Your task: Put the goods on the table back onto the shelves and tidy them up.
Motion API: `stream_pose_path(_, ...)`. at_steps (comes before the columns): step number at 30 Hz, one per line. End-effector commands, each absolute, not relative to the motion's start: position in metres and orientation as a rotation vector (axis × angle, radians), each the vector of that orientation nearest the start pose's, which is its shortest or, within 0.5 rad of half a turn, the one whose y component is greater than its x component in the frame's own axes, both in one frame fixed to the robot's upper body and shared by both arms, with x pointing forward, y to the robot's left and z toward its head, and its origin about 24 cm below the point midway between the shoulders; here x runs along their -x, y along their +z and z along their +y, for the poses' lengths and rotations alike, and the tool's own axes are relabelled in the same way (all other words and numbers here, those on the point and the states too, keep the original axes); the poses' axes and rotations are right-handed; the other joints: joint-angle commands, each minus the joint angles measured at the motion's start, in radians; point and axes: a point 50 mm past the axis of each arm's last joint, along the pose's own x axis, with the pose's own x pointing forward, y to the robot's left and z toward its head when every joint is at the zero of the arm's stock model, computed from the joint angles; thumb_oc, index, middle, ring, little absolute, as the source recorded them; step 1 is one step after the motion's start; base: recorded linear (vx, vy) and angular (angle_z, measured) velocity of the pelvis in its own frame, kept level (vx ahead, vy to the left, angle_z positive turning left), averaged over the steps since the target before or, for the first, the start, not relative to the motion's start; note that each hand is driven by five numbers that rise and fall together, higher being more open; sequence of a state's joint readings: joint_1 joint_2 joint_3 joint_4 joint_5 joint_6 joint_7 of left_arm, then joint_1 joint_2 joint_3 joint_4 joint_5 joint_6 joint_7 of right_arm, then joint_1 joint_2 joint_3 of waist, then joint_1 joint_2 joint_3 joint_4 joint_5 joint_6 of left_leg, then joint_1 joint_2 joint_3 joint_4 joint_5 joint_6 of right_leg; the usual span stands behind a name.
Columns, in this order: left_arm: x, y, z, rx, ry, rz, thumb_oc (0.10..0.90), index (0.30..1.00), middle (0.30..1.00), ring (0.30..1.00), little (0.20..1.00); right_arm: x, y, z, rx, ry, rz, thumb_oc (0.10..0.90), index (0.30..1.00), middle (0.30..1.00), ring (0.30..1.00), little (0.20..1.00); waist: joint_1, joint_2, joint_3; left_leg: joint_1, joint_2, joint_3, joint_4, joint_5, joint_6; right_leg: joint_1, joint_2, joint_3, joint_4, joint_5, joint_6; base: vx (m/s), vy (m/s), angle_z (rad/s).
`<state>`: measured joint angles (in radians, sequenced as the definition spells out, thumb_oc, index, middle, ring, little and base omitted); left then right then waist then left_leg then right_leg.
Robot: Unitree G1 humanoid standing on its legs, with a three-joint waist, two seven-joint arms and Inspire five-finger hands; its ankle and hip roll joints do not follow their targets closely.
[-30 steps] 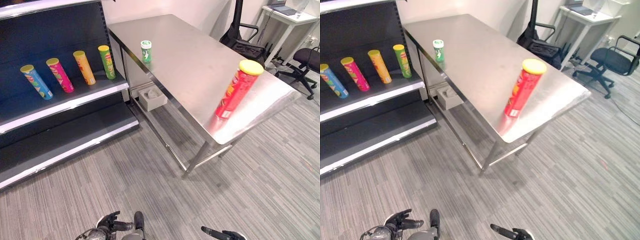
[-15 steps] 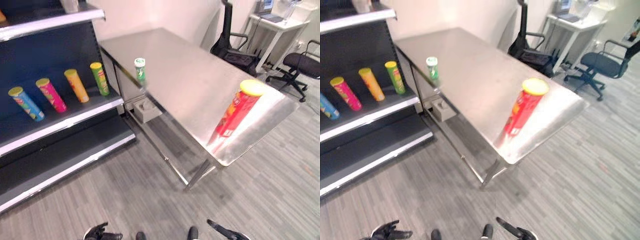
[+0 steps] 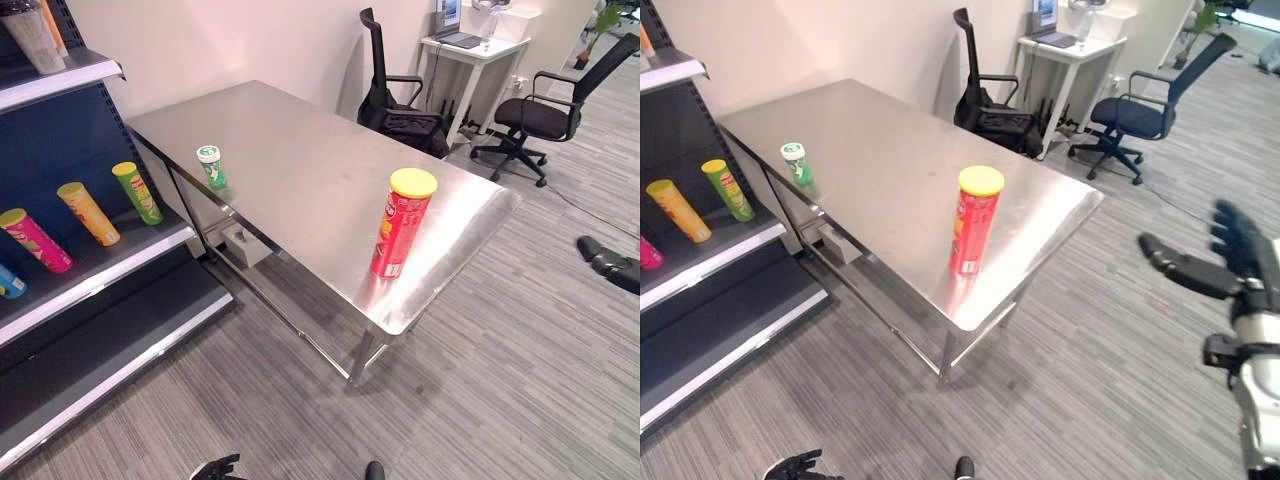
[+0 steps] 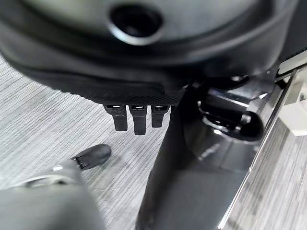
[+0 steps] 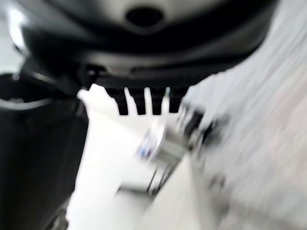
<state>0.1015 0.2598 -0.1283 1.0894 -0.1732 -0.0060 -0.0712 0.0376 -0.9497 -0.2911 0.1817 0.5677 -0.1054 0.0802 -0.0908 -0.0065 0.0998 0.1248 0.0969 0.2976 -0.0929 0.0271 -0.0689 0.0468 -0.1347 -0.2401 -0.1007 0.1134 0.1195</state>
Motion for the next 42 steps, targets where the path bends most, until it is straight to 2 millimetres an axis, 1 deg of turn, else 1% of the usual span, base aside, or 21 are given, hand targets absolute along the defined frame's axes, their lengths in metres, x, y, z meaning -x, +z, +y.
stream_pose_path(1, -0.101, -0.149, 0.251, -0.166, 0.059, 1.099, 0.8, 0.9, 0.9, 0.9, 0.9, -0.244, 0.231, -0.362, 0.328, -0.161, -0.438, 0.8, 0.9, 0.9, 0.9, 0.9, 0.049, -0.038, -0.003, -0.015, 0.033, 0.003, 0.018, -0.019, -0.046, 0.066, -0.045, -0.019, 0.013, -0.087, 0.075, 0.02, -0.005, 0.07)
stream_pose_path(3, -0.099, -0.15, 0.249, -0.168, 0.047, 1.105, 0.8, 0.9, 0.9, 0.9, 0.9, -0.25, 0.235, -0.353, 0.314, -0.114, -0.461, 0.8, 0.9, 0.9, 0.9, 0.9, 0.057, -0.038, -0.009, -0.014, 0.033, 0.003, 0.018, -0.019, -0.046, 0.07, -0.046, -0.024, 0.013, -0.087, 0.075, 0.02, -0.005, 0.05)
stream_pose_path(4, -0.099, -0.15, 0.249, -0.168, 0.047, 1.105, 0.8, 0.9, 0.9, 0.9, 0.9, -0.25, 0.235, -0.353, 0.314, -0.114, -0.461, 0.8, 0.9, 0.9, 0.9, 0.9, 0.057, -0.038, -0.009, -0.014, 0.033, 0.003, 0.018, -0.019, -0.046, 0.07, -0.046, -0.024, 0.013, -0.087, 0.075, 0.01, -0.002, 0.06)
stream_pose_path(7, -0.094, -0.152, 0.247, -0.176, 0.035, 1.125, 0.8, 0.9, 0.9, 0.9, 0.9, -0.265, 0.241, -0.337, 0.332, -0.035, -0.463, 0.8, 0.9, 0.9, 0.9, 0.9, 0.081, -0.041, -0.019, -0.01, 0.033, -0.003, 0.017, -0.021, -0.046, 0.078, -0.05, -0.033, 0.013, -0.088, 0.076, 0.0, 0.001, 0.02)
stream_pose_path(8, -0.093, -0.152, 0.247, -0.174, 0.037, 1.124, 0.8, 0.9, 0.9, 0.9, 0.9, -0.266, 0.241, -0.336, 0.332, -0.032, -0.463, 0.8, 0.9, 0.9, 0.9, 0.9, 0.078, -0.04, -0.019, -0.01, 0.033, -0.004, 0.017, -0.021, -0.046, 0.078, -0.05, -0.034, 0.013, -0.088, 0.076, 0.0, 0.0, 0.0)
stream_pose_path(9, -0.092, -0.152, 0.247, -0.173, 0.035, 1.129, 0.8, 0.9, 0.9, 0.9, 0.9, -0.271, 0.244, -0.331, 0.338, -0.01, -0.465, 0.8, 0.9, 0.9, 0.9, 0.9, 0.088, -0.043, -0.02, -0.011, 0.032, -0.007, 0.017, -0.021, -0.046, 0.081, -0.052, -0.04, 0.013, -0.087, 0.077, 0.0, 0.0, 0.0)
stream_pose_path(12, -0.09, -0.153, 0.246, -0.173, 0.032, 1.134, 0.8, 0.9, 0.9, 0.9, 0.9, -0.275, 0.245, -0.329, 0.342, 0.0, -0.459, 0.8, 0.9, 0.9, 0.9, 0.9, 0.095, -0.046, -0.022, -0.012, 0.031, -0.012, 0.016, -0.02, -0.046, 0.084, -0.053, -0.046, 0.013, -0.086, 0.076, -0.01, 0.004, 0.17)
stream_pose_path(16, -0.084, -0.154, 0.249, -0.184, 0.034, 1.151, 0.8, 0.9, 0.9, 0.9, 0.9, -0.281, 0.246, -0.327, 0.369, 0.024, -0.433, 0.8, 0.9, 0.9, 0.9, 0.9, 0.115, -0.053, -0.026, -0.018, 0.026, -0.028, 0.016, -0.018, -0.046, 0.093, -0.06, -0.066, 0.017, -0.085, 0.078, -0.01, -0.003, 0.18)
stream_pose_path(18, -0.08, -0.154, 0.249, -0.193, 0.029, 1.16, 0.8, 0.9, 0.9, 0.9, 0.9, -0.285, 0.249, -0.324, 0.415, 0.042, -0.414, 0.8, 0.9, 0.9, 0.9, 0.9, 0.124, -0.056, -0.028, -0.02, 0.024, -0.039, 0.015, -0.016, -0.047, 0.098, -0.065, -0.079, 0.02, -0.085, 0.078, 0.0, 0.002, 0.25)
stream_pose_path(21, -0.081, -0.154, 0.249, -0.202, 0.025, 1.157, 0.8, 0.9, 0.9, 0.9, 0.9, -0.29, 0.251, -0.321, 0.483, 0.062, -0.386, 0.8, 0.9, 0.9, 0.9, 0.9, 0.135, -0.063, -0.03, -0.019, 0.024, -0.049, 0.013, -0.015, -0.047, 0.103, -0.067, -0.088, 0.021, -0.084, 0.078, -0.01, -0.001, 0.2)
stream_pose_path(27, -0.081, -0.154, 0.249, -0.205, 0.019, 1.154, 0.8, 0.9, 0.9, 0.9, 0.9, -0.298, 0.246, -0.319, 0.525, 0.077, -0.339, 0.8, 0.9, 0.9, 0.9, 0.9, 0.144, -0.07, -0.032, -0.017, 0.023, -0.054, 0.012, -0.015, -0.048, 0.106, -0.066, -0.094, 0.02, -0.084, 0.077, 0.0, 0.0, 0.01)
stream_pose_path(33, -0.081, -0.153, 0.25, -0.212, 0.017, 1.149, 0.8, 0.9, 0.9, 0.9, 0.9, -0.298, 0.246, -0.32, 0.589, 0.085, -0.304, 0.8, 0.9, 0.9, 0.9, 0.9, 0.148, -0.078, -0.033, -0.019, 0.024, -0.058, 0.011, -0.013, -0.049, 0.106, -0.067, -0.098, 0.02, -0.082, 0.078, 0.0, 0.0, 0.0)
stream_pose_path(42, -0.08, -0.153, 0.253, -0.217, 0.027, 1.151, 0.8, 0.9, 0.9, 0.9, 0.9, -0.3, 0.245, -0.319, 0.588, 0.063, -0.323, 0.8, 0.9, 0.9, 0.9, 0.9, 0.152, -0.078, -0.033, -0.013, 0.025, -0.058, 0.01, -0.016, -0.047, 0.107, -0.067, -0.101, 0.018, -0.081, 0.079, 0.0, 0.0, 0.0)
